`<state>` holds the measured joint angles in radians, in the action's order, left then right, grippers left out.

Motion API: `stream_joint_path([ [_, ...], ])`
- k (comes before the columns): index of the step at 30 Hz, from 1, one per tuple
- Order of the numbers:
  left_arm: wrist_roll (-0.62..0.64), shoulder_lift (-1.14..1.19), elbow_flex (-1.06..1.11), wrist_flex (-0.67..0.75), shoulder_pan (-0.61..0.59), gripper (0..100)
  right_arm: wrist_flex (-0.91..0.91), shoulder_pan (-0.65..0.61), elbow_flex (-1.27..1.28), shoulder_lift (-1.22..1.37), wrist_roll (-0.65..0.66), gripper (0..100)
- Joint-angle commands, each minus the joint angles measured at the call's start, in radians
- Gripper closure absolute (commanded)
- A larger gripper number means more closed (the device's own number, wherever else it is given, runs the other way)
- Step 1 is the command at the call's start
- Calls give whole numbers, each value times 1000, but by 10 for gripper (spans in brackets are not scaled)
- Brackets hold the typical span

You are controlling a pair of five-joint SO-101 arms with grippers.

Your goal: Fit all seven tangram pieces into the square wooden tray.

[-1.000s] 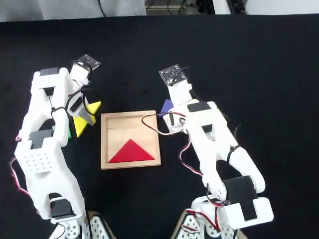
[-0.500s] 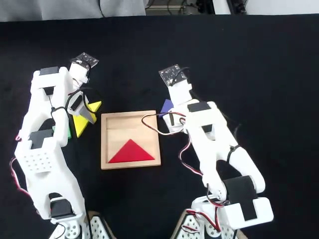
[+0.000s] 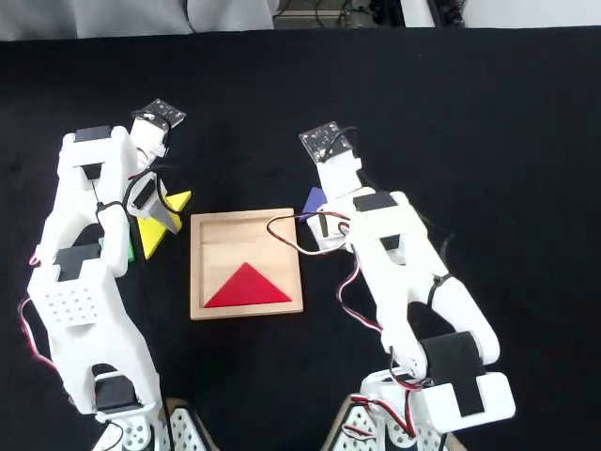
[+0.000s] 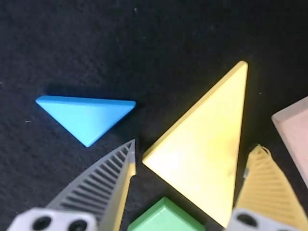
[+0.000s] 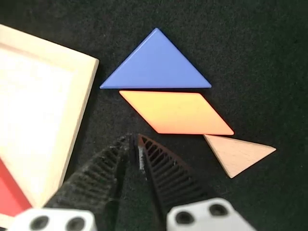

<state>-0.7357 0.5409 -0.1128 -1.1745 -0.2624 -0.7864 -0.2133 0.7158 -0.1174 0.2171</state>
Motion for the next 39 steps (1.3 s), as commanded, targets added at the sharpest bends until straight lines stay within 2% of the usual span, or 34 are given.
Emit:
stream_joint_path([
  [1,6,-8,-8,-8,5,650,20,17,-8,-2,8,987],
  [27,9,-8,-1,-8,4,654,20,18,-8,-2,8,987],
  [33,9,-8,-1,-8,5,780,20,18,-8,-2,8,987],
  [39,9,-9,-1,-11,5,797,20,18,-8,-2,8,987],
])
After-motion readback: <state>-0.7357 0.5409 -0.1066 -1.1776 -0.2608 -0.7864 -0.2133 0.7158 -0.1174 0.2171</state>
